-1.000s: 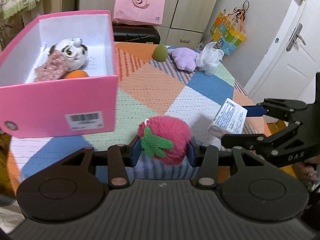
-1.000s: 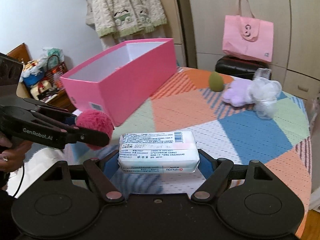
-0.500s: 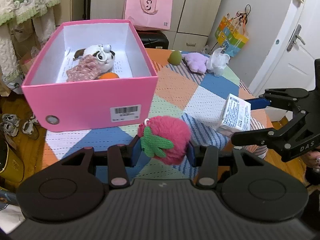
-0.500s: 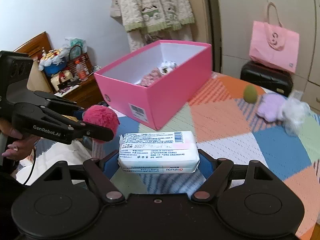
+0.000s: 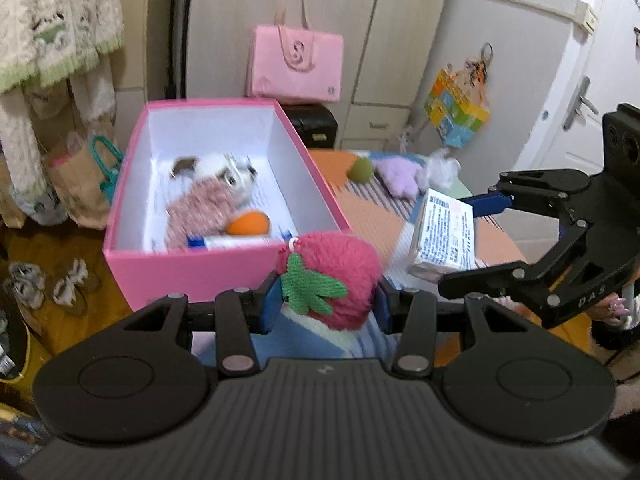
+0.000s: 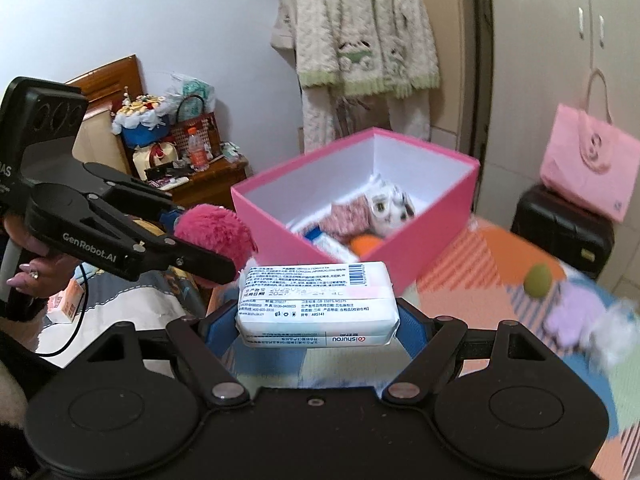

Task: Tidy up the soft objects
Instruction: 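Lift and carry the white pack and strawberry plush toward the pink box, then lower both items into the pink box and open both grippers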

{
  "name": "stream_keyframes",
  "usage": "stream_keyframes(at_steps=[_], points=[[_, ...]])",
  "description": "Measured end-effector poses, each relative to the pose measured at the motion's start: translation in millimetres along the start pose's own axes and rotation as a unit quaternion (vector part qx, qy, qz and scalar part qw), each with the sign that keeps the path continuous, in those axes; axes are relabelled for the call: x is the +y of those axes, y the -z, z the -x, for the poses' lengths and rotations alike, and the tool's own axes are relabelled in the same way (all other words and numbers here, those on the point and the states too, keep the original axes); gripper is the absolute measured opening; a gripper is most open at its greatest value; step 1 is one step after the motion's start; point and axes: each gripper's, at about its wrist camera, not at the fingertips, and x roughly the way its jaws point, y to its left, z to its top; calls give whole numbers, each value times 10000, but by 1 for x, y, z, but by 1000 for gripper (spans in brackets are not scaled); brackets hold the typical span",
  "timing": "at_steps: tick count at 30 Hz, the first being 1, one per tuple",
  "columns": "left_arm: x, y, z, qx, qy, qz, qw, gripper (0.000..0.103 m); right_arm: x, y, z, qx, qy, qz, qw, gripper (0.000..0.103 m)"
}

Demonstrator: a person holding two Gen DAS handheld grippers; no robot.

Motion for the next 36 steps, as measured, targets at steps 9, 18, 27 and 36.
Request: stream_keyframes(at_steps=[9, 18, 27, 36], points=[[32, -30, -13, -241, -69, 70, 9997, 45, -6, -35, -20, -299, 170, 449, 9984, 84], [64, -64, -47, -154, -116, 74, 9998, 45, -11, -70, -58, -421, 374, 1002, 9934, 84], [96, -90, -102, 410, -624, -76, 9972, 45, -29, -93, -120, 143, 465, 1477, 9878, 84], [101, -102, -136, 936, -955, -569, 9894, 47, -33, -102, -166, 1129, 676, 2354, 9629, 84]])
